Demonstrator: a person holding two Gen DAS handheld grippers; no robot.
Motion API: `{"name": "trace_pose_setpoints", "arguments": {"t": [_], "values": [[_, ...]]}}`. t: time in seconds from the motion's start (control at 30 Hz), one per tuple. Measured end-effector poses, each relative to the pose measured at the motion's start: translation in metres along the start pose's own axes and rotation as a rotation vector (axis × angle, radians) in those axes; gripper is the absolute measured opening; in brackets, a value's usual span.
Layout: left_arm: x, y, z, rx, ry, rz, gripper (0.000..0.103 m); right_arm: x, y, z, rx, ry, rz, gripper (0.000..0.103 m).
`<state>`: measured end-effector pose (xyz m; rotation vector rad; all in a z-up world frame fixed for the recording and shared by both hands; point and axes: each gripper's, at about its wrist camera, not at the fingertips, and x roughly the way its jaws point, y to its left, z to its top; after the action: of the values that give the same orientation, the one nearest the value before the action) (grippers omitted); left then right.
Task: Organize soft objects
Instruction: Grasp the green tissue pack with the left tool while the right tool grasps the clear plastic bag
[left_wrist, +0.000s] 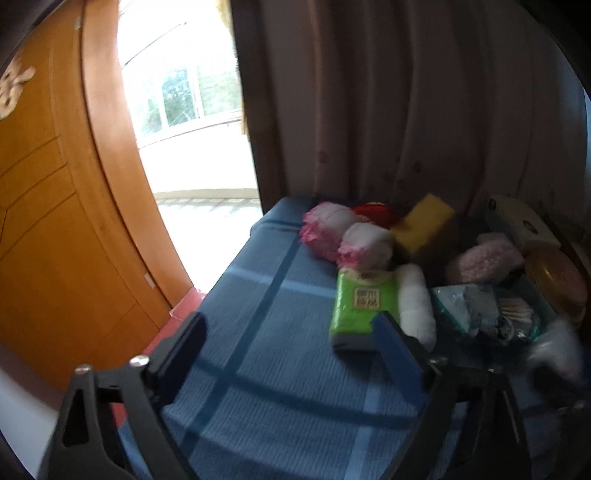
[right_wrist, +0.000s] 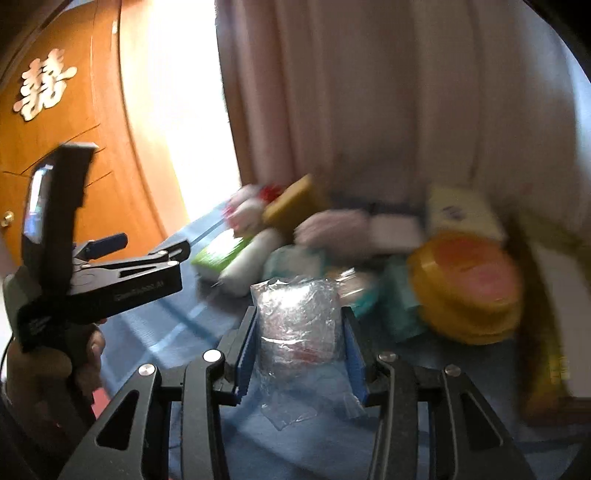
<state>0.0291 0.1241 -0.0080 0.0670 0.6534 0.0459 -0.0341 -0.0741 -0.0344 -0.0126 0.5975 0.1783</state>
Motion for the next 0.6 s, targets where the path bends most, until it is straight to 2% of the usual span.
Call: {"name": "trace_pose_setpoints", "arguments": {"t": [0.1, 0.2, 0.3, 0.4, 0.53, 0.6], "values": [[0.013, -0.012, 0.011, 0.041, 0.014, 0.01, 0.082, -0.022, -0.016, 0.002, 0.023, -0.038, -0.005, 0.045], [0.036, -0.013, 0.023, 0.04, 0.067, 0.019, 0.081, -0.016, -0.02, 0.01, 0.025, -0.06, 0.005, 0.045], [0.054, -0.017, 0.03, 0.038, 0.138, -0.07, 0.081, -0.012, -0.021, 0.02, 0.029, -0.055, 0.018, 0.045], [0.066, -0.025, 0.031, 0.057, 0.172, -0.12, 0.085, -0.009, -0.024, 0.023, 0.041, -0.051, 0.027, 0.046], [0.075, -0.031, 0.034, 0.048, 0.24, -0.189, 0.084, -0.006, -0.029, 0.024, 0.058, -0.043, 0.019, 0.046], [0.075, -0.035, 0.036, 0.052, 0.249, -0.193, 0.084, -0.002, -0.034, 0.024, 0.074, -0.041, 0.02, 0.046]]}}
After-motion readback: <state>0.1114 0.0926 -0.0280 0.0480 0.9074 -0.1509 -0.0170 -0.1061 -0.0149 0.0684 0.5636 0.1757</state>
